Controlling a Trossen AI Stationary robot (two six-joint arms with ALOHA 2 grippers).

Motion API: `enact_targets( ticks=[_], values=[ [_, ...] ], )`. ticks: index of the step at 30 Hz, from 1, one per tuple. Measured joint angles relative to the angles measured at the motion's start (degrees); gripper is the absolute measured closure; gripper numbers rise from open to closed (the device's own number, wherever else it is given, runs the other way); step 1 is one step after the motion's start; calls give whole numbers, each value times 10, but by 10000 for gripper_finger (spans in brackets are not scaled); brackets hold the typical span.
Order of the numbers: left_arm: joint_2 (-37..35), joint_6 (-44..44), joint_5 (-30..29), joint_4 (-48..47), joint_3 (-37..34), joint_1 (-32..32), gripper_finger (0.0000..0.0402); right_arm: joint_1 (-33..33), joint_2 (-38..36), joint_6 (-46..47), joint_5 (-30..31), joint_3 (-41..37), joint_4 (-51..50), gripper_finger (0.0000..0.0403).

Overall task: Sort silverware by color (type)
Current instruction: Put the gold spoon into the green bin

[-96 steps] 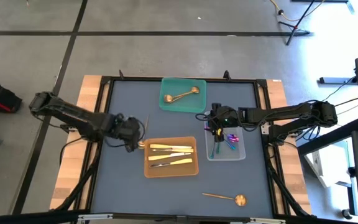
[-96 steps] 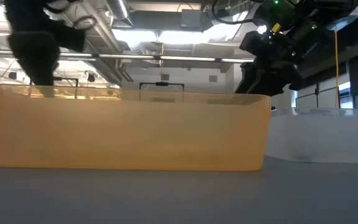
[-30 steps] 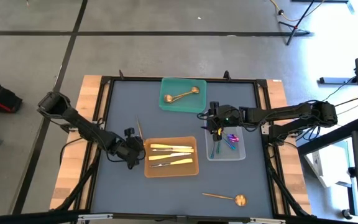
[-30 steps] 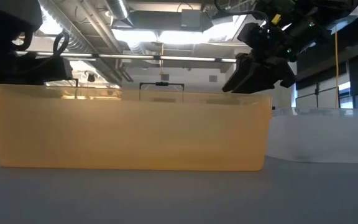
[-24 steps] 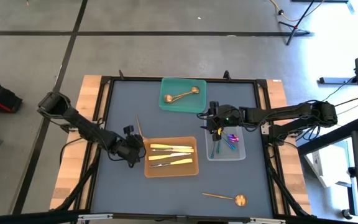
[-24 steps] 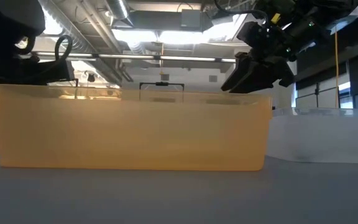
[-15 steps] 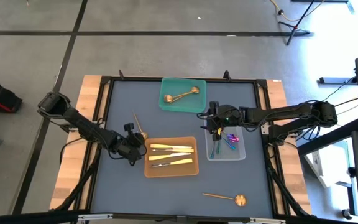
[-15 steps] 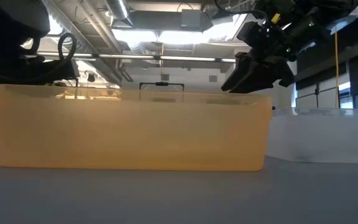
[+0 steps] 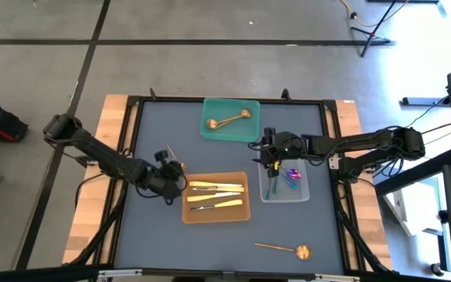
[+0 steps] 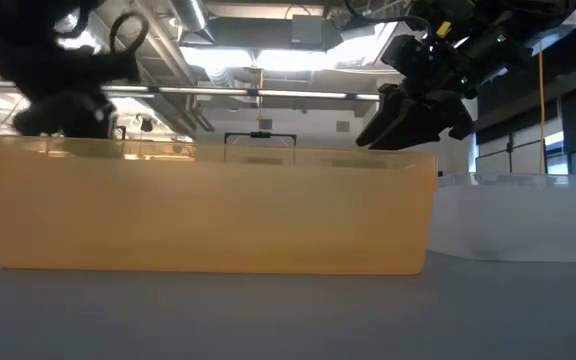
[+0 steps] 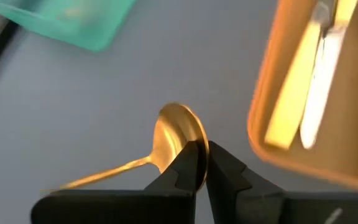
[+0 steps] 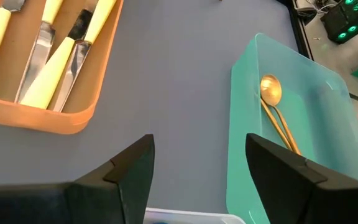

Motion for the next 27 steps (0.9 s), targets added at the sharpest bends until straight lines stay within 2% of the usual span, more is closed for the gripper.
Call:
enact_targets(
  ticks=[7, 13, 17, 24, 27],
  values=[
    [-12, 37, -20, -36, 90, 36, 389, 0, 0, 4, 0, 0, -3, 164],
    [-12, 85, -26, -22, 157, 78, 389, 0, 0, 28, 0, 0, -27, 164],
    [-12, 143, -17, 41, 173, 107, 397, 0, 0, 56, 0, 0, -42, 164],
    [11, 224, 59, 192, 173, 172, 396, 0, 0, 93, 0, 0, -55, 164],
    [31, 246, 89, 226, 173, 202, 396, 0, 0, 105, 2, 0, -79, 164]
  ],
)
